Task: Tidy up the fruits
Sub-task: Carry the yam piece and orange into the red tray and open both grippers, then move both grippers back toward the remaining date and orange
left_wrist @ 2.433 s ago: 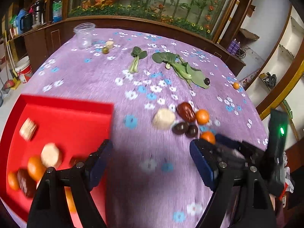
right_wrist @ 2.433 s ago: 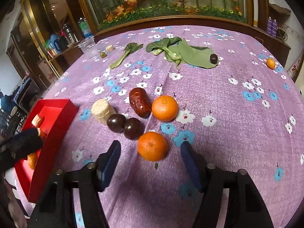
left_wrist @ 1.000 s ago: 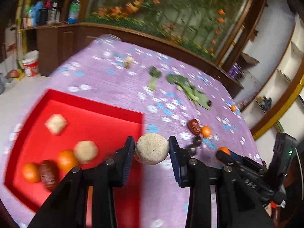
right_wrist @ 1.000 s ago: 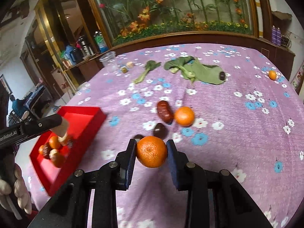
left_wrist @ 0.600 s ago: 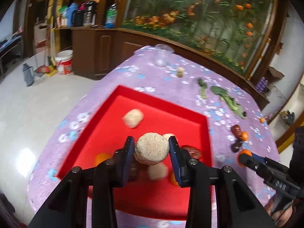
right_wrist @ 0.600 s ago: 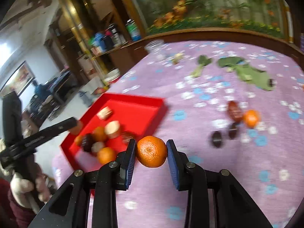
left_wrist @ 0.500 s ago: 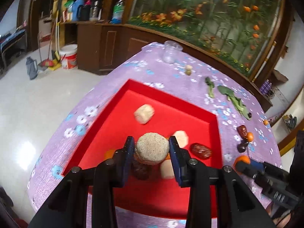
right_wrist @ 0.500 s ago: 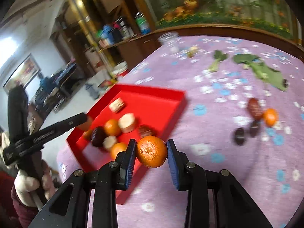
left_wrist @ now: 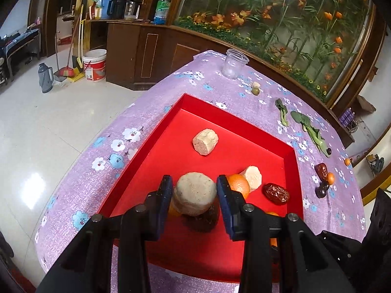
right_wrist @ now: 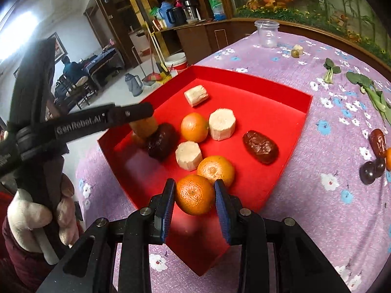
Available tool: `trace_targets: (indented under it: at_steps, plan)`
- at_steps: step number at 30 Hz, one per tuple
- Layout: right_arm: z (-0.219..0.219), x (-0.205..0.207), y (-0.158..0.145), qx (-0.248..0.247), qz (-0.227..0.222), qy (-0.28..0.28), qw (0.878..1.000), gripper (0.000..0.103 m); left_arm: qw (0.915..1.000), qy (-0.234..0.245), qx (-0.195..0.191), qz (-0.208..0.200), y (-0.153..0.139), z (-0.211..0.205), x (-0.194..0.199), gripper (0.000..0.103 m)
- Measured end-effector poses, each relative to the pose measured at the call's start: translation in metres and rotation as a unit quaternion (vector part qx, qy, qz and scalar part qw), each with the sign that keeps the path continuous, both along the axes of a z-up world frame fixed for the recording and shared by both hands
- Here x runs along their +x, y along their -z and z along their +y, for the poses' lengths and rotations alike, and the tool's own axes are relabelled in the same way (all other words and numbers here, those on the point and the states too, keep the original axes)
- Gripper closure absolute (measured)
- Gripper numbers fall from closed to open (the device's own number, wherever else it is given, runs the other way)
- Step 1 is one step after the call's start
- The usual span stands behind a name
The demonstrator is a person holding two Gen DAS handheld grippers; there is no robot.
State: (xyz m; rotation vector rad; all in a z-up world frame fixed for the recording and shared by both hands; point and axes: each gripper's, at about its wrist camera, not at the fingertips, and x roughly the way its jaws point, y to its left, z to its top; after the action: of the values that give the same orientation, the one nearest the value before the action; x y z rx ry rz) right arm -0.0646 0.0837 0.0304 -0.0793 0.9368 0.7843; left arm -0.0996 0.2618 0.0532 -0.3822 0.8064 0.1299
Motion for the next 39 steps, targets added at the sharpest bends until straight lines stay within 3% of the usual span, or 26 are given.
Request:
trace_targets:
  at_steps: [3,11,18,23,27,39]
  plan:
    - [0.003,-0.003,-0.002,-0.001,-0.006,-0.005,1.000,0.066,1.0000,-0.001,-0.001,-0.003,-0.002,-0.001,0.000,0.054]
    - [-0.003,-0.011,-0.010,0.008,-0.022,-0.003,1.000,0.052,0.9998,0.010,0.007,-0.013,-0.015,-0.011,-0.002,0.046]
    - [-0.026,-0.008,-0.016,0.025,-0.025,0.023,0.999,0.047,0.9967,0.011,0.078,-0.018,-0.029,-0.043,-0.005,0.020]
    - [-0.052,-0.005,-0.018,0.033,-0.024,0.052,0.998,0.045,0.9948,0.034,0.093,-0.022,-0.035,-0.064,-0.005,0.019]
    - [-0.075,-0.003,-0.020,0.041,-0.025,0.075,0.996,0.037,0.9898,0.048,0.132,-0.024,-0.042,-0.088,-0.008,0.019]
    - [-0.133,0.002,-0.013,0.065,-0.014,0.116,0.991,0.036,0.9822,0.078,0.169,-0.022,-0.051,-0.136,-0.006,0.019]
